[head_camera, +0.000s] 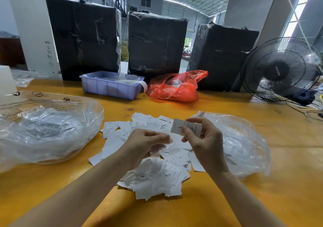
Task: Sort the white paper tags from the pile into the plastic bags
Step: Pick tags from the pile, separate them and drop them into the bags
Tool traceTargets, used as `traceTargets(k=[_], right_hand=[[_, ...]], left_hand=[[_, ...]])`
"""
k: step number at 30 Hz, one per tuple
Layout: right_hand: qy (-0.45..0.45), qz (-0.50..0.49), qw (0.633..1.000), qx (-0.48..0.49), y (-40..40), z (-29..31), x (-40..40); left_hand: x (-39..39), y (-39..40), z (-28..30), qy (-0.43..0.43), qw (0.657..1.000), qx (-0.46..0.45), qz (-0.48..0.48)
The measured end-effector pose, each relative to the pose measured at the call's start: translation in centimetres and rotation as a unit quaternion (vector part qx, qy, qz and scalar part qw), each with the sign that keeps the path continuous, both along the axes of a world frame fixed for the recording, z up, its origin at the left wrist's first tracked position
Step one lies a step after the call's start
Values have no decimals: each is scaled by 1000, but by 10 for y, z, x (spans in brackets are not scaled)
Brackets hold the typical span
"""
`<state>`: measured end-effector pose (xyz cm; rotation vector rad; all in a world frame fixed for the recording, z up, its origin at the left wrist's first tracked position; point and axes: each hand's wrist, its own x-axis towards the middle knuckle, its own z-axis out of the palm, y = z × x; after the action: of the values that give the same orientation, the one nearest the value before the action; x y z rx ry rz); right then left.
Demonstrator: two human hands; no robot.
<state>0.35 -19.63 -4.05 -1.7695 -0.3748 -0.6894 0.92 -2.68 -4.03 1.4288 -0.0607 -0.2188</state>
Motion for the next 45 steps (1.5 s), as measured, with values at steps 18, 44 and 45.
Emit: traceTargets(k=[18,44,45], right_hand=[[-19,-10,998,-65,2,-5,0],[-24,-19,997,-76,0,-5,2],[-18,-15,997,-74,0,-5,2]], left_hand=[[1,1,0,9,1000,-10,0],[6,3,-2,15,1000,-18,-11],[6,3,-2,17,1000,-18,-6]])
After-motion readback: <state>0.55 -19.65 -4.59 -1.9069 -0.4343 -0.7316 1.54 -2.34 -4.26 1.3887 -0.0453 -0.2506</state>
